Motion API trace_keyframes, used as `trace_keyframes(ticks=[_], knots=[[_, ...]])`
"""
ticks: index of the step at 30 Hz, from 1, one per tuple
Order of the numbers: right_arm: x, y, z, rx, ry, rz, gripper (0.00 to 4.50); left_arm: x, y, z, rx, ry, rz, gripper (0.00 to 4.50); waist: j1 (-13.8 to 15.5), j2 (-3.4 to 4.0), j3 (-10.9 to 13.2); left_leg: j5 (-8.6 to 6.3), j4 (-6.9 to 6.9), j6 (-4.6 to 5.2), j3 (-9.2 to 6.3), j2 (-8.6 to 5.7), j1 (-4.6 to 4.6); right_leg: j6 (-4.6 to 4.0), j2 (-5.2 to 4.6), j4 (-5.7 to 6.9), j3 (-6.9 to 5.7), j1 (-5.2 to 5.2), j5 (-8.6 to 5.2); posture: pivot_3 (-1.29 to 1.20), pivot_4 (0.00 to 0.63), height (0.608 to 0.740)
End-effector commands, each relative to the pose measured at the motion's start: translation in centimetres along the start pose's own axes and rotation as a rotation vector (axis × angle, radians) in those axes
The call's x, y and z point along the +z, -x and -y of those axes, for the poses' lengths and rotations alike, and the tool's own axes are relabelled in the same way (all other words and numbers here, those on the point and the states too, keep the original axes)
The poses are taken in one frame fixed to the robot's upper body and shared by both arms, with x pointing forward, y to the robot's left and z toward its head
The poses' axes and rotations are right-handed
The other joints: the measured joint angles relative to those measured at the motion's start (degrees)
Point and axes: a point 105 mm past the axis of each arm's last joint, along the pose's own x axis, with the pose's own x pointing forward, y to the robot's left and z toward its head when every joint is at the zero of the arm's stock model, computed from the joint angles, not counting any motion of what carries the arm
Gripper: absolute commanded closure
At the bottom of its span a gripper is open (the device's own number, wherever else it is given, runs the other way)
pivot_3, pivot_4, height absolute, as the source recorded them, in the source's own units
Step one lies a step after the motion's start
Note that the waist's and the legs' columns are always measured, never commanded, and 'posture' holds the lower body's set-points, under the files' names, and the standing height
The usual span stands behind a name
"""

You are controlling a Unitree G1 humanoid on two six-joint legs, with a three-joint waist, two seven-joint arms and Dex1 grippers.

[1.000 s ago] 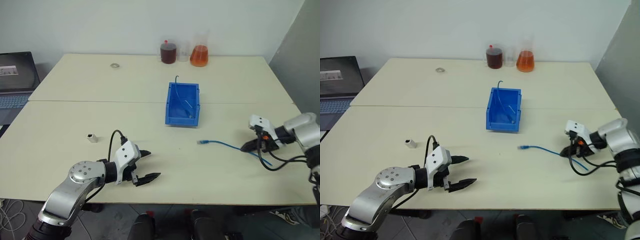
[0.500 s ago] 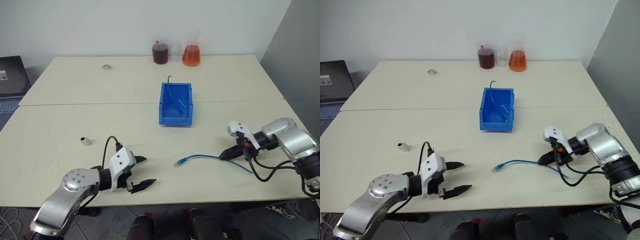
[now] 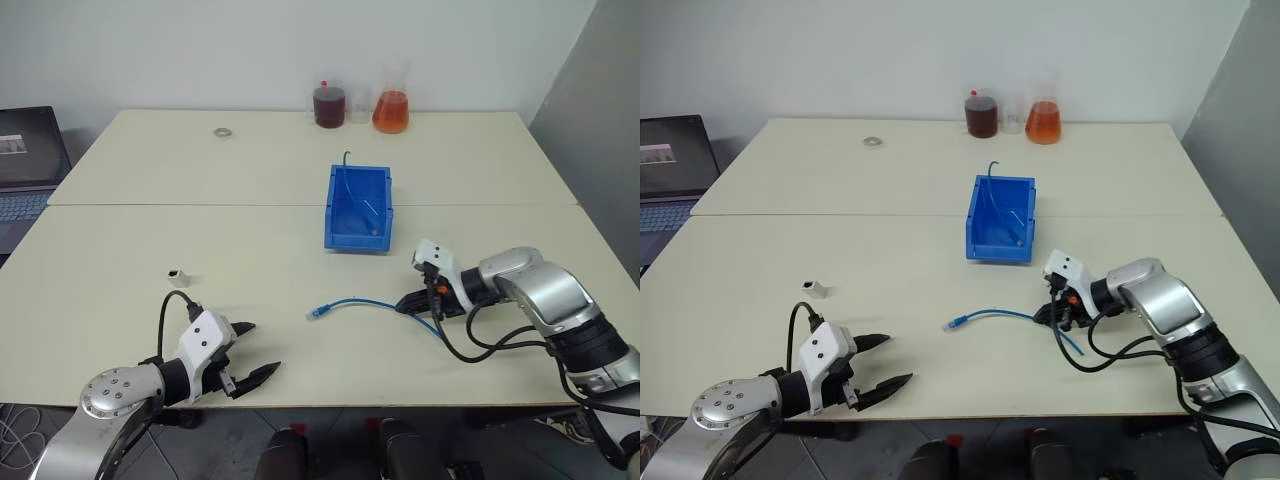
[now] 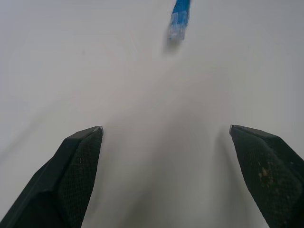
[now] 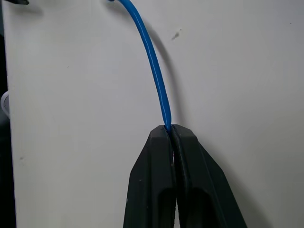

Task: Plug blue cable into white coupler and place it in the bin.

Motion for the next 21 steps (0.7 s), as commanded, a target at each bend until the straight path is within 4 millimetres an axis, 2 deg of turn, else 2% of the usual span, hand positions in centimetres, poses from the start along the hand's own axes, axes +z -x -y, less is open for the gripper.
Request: trace_keyframes(ticks=[1,10,17,18,21], knots=[[2.2,-0.7,-0.1,-0.060,0.042,0.036,4.47,0.5,0.7,-0.4,0.058,0.027,0.035,0.00,-0.1,-0.01,0.0,0.00,-0.01,0.00,-0.01,0.01,0.00,0.00,0.01,0.00,0.00,-0.01,0.00,0.00,0.150,0.740],[3.2,-3.6,-0.3,-0.091,0.053,0.061,4.47,-1.0,1.9,-0.4,0.130,0.113,0.016,0.00,-0.5,-0.04,0.0,0.00,-0.02,0.00,0.00,-0.01,-0.01,0.00,0.00,0.00,0.00,-0.02,0.00,0.00,0.150,0.740],[2.4,-4.6,-1.0,-0.052,0.061,0.025,4.47,-0.5,1.1,-0.9,0.168,0.105,0.052,0.00,-0.4,-0.07,0.0,0.00,-0.02,0.00,0.00,-0.01,0.00,0.00,0.00,-0.01,-0.01,-0.02,0.00,0.00,0.150,0.740],[2.4,-4.6,-1.2,-0.047,0.063,0.022,4.12,-0.3,1.0,-0.9,0.169,0.106,0.059,0.00,-0.5,-0.08,0.0,0.00,-0.02,0.00,0.00,-0.02,0.00,0.00,0.00,0.00,-0.01,-0.02,0.00,0.00,0.150,0.740],[2.4,-4.7,-1.2,-0.042,0.062,0.024,3.59,-0.1,0.7,-0.8,0.171,0.108,0.066,0.00,-0.5,-0.11,-0.1,0.00,-0.02,0.00,0.00,-0.01,0.01,0.00,0.00,0.00,0.00,-0.02,0.00,0.00,0.150,0.740]])
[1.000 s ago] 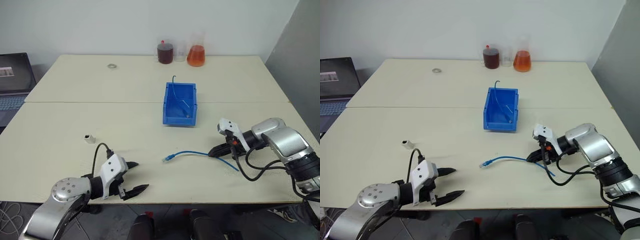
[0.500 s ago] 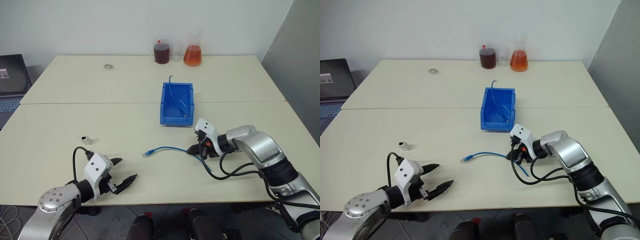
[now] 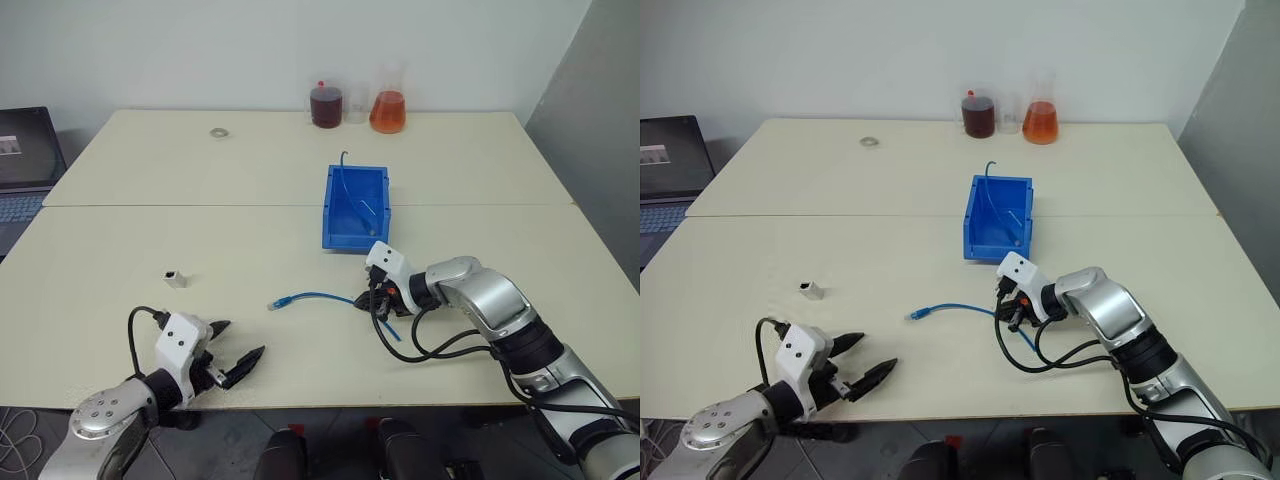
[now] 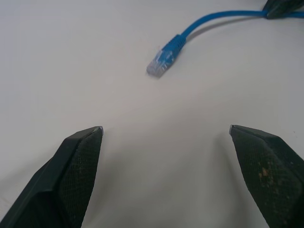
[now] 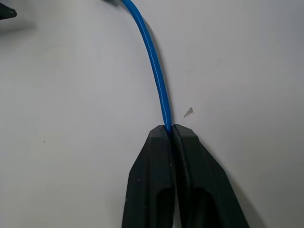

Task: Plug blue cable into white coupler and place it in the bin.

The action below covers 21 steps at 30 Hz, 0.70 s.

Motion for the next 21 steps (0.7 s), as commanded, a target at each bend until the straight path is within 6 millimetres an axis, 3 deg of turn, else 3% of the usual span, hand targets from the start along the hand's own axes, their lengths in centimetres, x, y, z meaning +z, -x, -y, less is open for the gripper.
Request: trace_keyframes(ticks=[1,8,15,18,21], knots=[[0.3,-0.1,-0.4,0.015,0.022,0.001,3.33,0.9,-0.2,0.4,-0.001,-0.022,0.035,0.00,0.0,-0.01,0.0,0.00,0.00,0.00,0.00,0.00,0.00,0.00,0.00,0.00,0.00,0.00,0.00,0.00,0.150,0.740],[0.7,0.6,-0.5,0.029,0.014,0.023,1.85,0.8,-0.2,0.3,-0.004,-0.020,0.027,0.00,0.0,-0.01,0.0,0.00,0.00,0.00,-0.01,0.00,0.02,0.00,0.00,0.02,0.00,0.00,0.00,0.00,0.150,0.740],[2.7,5.3,-0.9,0.050,0.065,0.132,0.12,1.9,-0.2,-0.8,-0.056,-0.068,0.018,0.00,0.3,-0.04,0.0,0.00,0.01,0.00,-0.03,-0.03,-0.05,0.01,-0.01,-0.02,-0.03,0.00,0.00,0.00,0.150,0.740],[3.9,7.7,-2.5,0.134,0.174,0.246,0.02,2.4,-0.7,-0.8,-0.143,-0.114,-0.002,0.00,0.3,-0.05,0.0,0.00,-0.01,0.00,-0.08,-0.02,-0.05,0.01,0.01,-0.03,-0.09,-0.02,-0.01,0.00,0.150,0.740],[3.7,9.8,-4.0,0.191,0.219,0.283,0.02,2.7,-2.1,-1.0,-0.242,-0.188,-0.028,0.00,0.4,-0.04,0.0,0.00,-0.03,0.00,-0.04,-0.03,-0.06,0.01,0.01,-0.07,-0.08,-0.01,-0.01,0.00,0.150,0.740]])
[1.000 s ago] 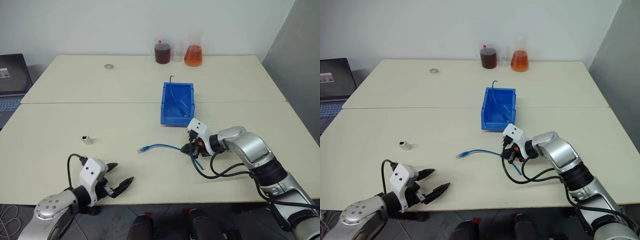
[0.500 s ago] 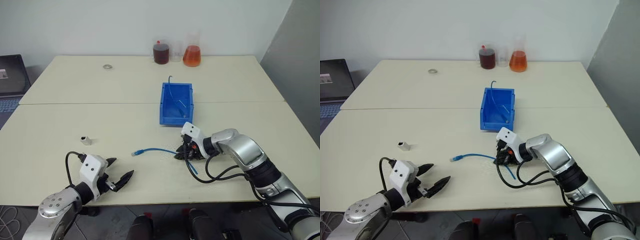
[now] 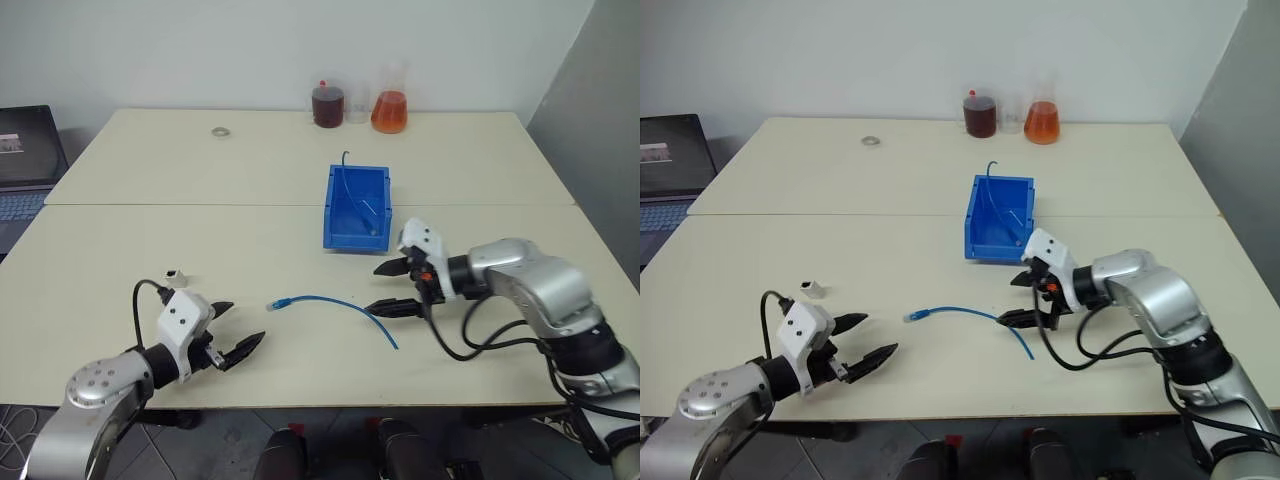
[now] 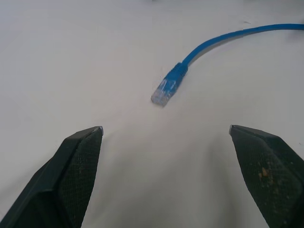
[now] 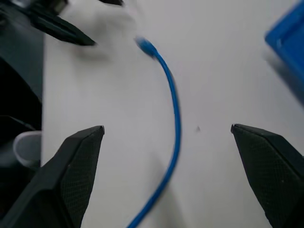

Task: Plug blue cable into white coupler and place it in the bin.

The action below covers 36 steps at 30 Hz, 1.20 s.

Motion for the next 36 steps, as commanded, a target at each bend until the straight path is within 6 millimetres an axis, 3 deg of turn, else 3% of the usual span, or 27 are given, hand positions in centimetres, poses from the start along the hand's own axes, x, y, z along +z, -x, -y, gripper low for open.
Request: trace_keyframes(ticks=[1,8,12,19,28,36], knots=[[1.5,2.1,-2.5,0.083,0.119,0.063,0.02,0.4,-1.6,-0.2,-0.129,-0.081,-0.019,0.00,0.2,0.00,0.0,0.00,0.00,0.00,-0.01,-0.01,-0.02,0.00,0.00,-0.03,-0.01,0.00,0.00,0.00,0.150,0.740],[2.4,3.1,-3.1,0.033,0.105,0.119,0.02,0.4,-5.6,-2.6,-0.295,-0.246,-0.096,0.00,0.3,-0.05,0.0,0.01,0.03,0.00,-0.02,-0.01,-0.03,0.00,0.03,0.00,-0.04,0.01,0.01,0.00,0.150,0.740],[2.5,3.3,-3.0,-0.012,0.085,0.130,0.02,0.5,-6.2,-3.7,-0.364,-0.303,-0.119,0.00,0.1,-0.04,0.0,0.01,0.01,0.00,0.00,0.00,-0.03,-0.01,0.04,-0.01,-0.02,0.00,0.01,0.00,0.150,0.740],[2.1,3.6,-3.3,-0.057,0.060,0.124,0.02,0.4,-5.9,-3.3,-0.457,-0.354,-0.132,0.00,0.0,-0.04,0.0,0.00,0.02,0.01,-0.01,0.00,-0.06,-0.01,0.03,0.00,-0.01,-0.01,0.01,0.00,0.150,0.740],[1.8,3.7,-3.2,-0.076,0.036,0.119,0.00,-1.2,-4.6,-2.7,-0.481,-0.364,-0.196,1.93,-0.2,-0.04,0.0,0.00,0.01,0.01,0.00,0.01,-0.03,0.00,0.03,0.03,0.01,-0.01,0.00,0.00,0.150,0.740],[1.4,3.6,-3.1,-0.062,0.037,0.104,0.00,-2.1,-4.6,-3.1,-0.441,-0.364,-0.222,3.60,-0.2,-0.02,0.0,0.03,0.02,0.06,0.00,0.01,0.05,0.02,0.04,0.10,0.01,0.02,-0.01,0.00,0.150,0.740]])
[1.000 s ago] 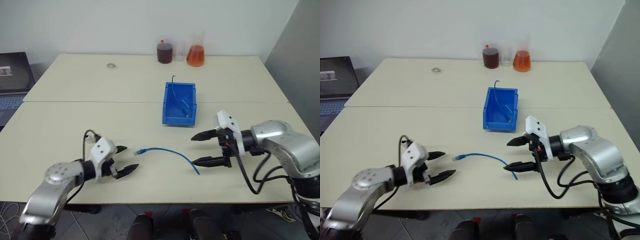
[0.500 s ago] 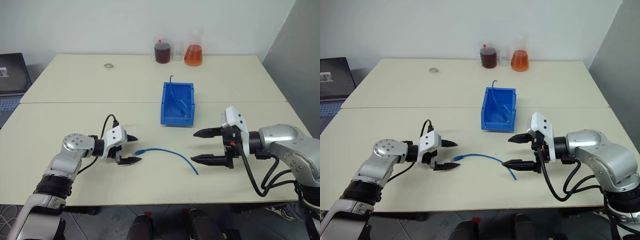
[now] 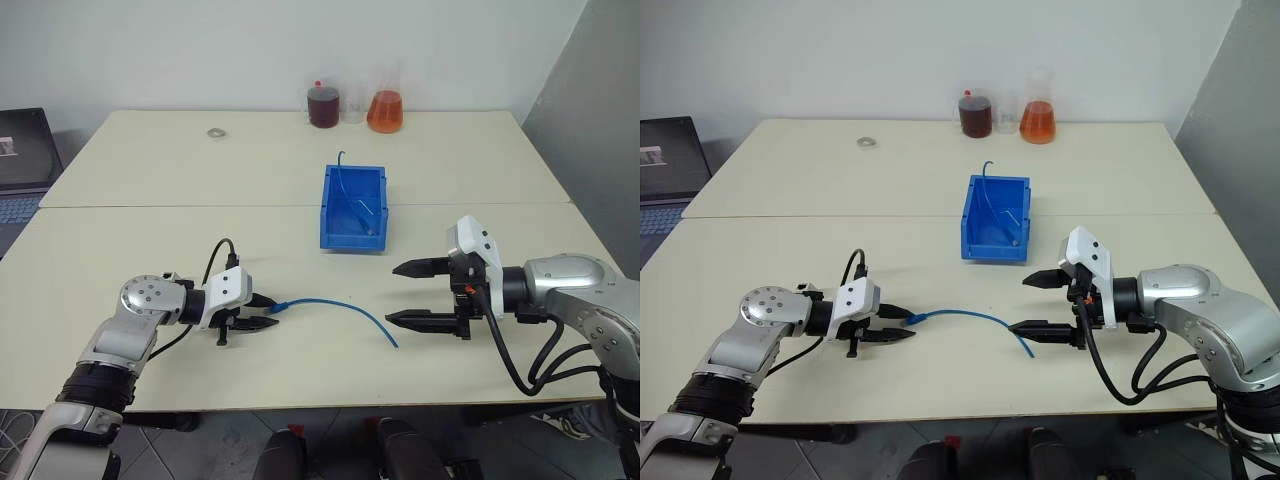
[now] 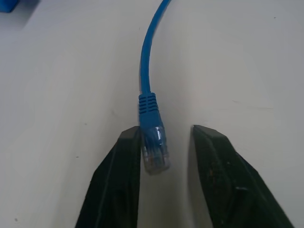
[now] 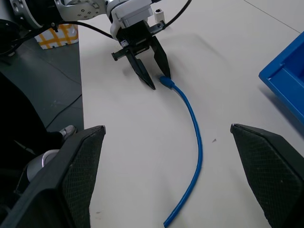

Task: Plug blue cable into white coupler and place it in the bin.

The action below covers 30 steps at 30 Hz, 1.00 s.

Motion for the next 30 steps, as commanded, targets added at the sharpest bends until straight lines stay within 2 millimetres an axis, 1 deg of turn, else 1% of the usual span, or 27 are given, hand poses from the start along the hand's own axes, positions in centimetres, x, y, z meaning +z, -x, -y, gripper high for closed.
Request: trace_keyframes(ticks=[1,3,6,7,9,10,11,13,15,17,18,20,21,23,26,30], knots=[[0.5,0.2,0.0,0.007,0.035,0.011,0.00,-2.3,0.4,0.4,0.014,0.040,-0.103,3.77,0.0,0.01,0.0,0.01,0.00,0.01,0.00,0.00,0.02,0.03,0.00,0.00,0.01,0.01,-0.02,0.00,0.150,0.740],[0.6,0.2,0.1,0.008,0.030,0.017,0.00,-2.4,0.6,0.4,0.019,0.042,-0.105,4.23,0.0,0.01,0.0,0.03,0.00,0.05,0.00,0.00,0.04,0.20,0.00,0.01,0.01,0.02,-0.12,0.00,0.150,0.740],[0.6,0.1,0.1,0.007,0.030,0.019,0.00,-2.4,0.9,0.4,0.033,0.055,-0.099,4.25,-0.1,0.02,0.0,0.04,0.00,0.07,0.01,0.00,0.08,0.22,0.01,0.04,0.04,0.03,-0.13,0.00,0.150,0.740],[0.6,0.1,0.1,0.006,0.029,0.021,0.00,-2.0,0.8,0.3,0.044,0.069,-0.082,4.25,-0.1,0.02,0.0,0.04,0.00,0.07,0.02,0.01,0.09,0.22,0.01,0.05,0.04,0.03,-0.13,0.00,0.150,0.740],[0.7,0.0,0.2,-0.001,0.027,0.031,0.00,-0.5,0.7,-0.1,0.068,0.109,-0.025,4.25,-0.1,0.02,0.0,0.05,-0.01,0.08,0.02,0.02,0.09,0.22,0.02,0.05,0.04,0.03,-0.13,0.00,0.150,0.740],[0.9,0.0,0.3,-0.011,0.030,0.043,0.00,0.7,0.6,-0.4,0.080,0.123,0.017,4.25,-0.1,0.01,0.0,0.05,0.00,0.08,0.02,0.02,0.08,0.22,0.02,0.05,0.04,0.03,-0.13,0.00,0.150,0.740],[1.0,0.0,0.3,-0.019,0.032,0.051,0.00,1.6,0.5,-0.5,0.087,0.131,0.042,4.25,-0.1,0.01,0.0,0.05,0.00,0.08,0.01,0.02,0.07,0.23,0.02,0.05,0.04,0.03,-0.13,0.00,0.150,0.740],[1.9,0.0,0.7,-0.058,0.014,0.106,0.00,5.7,0.4,-1.4,0.123,0.210,0.192,4.25,-0.1,-0.03,0.0,0.05,0.01,0.08,-0.01,0.02,-0.01,0.24,0.02,0.04,0.02,0.00,-0.14,0.00,0.150,0.740],[2.6,-0.1,1.1,-0.098,-0.019,0.170,0.00,9.7,0.4,-1.7,0.123,0.265,0.320,4.25,0.2,-0.12,0.1,0.05,0.07,0.07,-0.08,0.02,-0.15,0.25,0.02,0.03,-0.04,-0.04,-0.14,0.00,0.150,0.740],[3.0,-0.3,1.3,-0.121,-0.052,0.211,0.00,11.9,0.5,-1.7,0.122,0.303,0.386,4.25,0.5,-0.17,0.1,0.05,0.14,0.06,-0.18,0.01,-0.27,0.25,0.01,0.01,-0.14,-0.05,-0.13,0.00,0.150,0.740],[3.3,-0.4,1.4,-0.136,-0.093,0.255,0.00,13.8,0.7,-1.9,0.115,0.337,0.453,4.25,0.5,-0.18,0.1,0.05,0.15,0.06,-0.20,-0.02,-0.28,0.23,-0.01,0.00,-0.14,-0.05,-0.11,0.00,0.150,0.740],[3.8,-0.8,1.3,-0.136,-0.166,0.323,0.00,16.5,1.1,-1.9,0.080,0.389,0.545,4.25,0.7,-0.18,0.1,0.05,0.15,0.06,-0.20,-0.03,-0.28,0.01,-0.02,0.00,-0.15,-0.04,0.02,0.00,0.150,0.740],[4.1,-0.9,1.3,-0.135,-0.195,0.351,0.00,17.3,1.3,-2.0,0.066,0.414,0.574,4.25,0.8,-0.18,0.1,0.05,0.14,0.06,-0.22,-0.03,-0.28,0.00,-0.02,0.00,-0.16,-0.04,0.03,0.00,0.150,0.740],[4.6,-1.0,1.1,-0.120,-0.244,0.393,0.00,18.4,1.7,-2.0,0.033,0.459,0.615,4.25,0.5,-0.17,0.1,0.05,0.11,0.06,-0.21,-0.03,-0.24,-0.01,-0.02,0.01,-0.14,-0.04,0.03,0.00,0.150,0.740],[5.0,-0.8,1.1,-0.094,-0.298,0.429,0.00,19.5,2.2,-2.2,-0.014,0.518,0.672,4.25,0.2,-0.17,0.1,0.06,0.06,0.05,-0.20,-0.01,-0.19,-0.01,-0.02,0.03,-0.13,-0.04,0.03,0.00,0.150,0.740],[6.0,-0.3,1.9,-0.066,-0.365,0.485,0.00,20.5,2.2,-1.2,-0.129,0.567,0.706,4.25,0.1,-0.17,0.1,0.06,0.08,0.05,-0.20,-0.03,-0.19,-0.01,-0.02,0.03,-0.14,-0.04,0.03,0.00,0.150,0.740]])
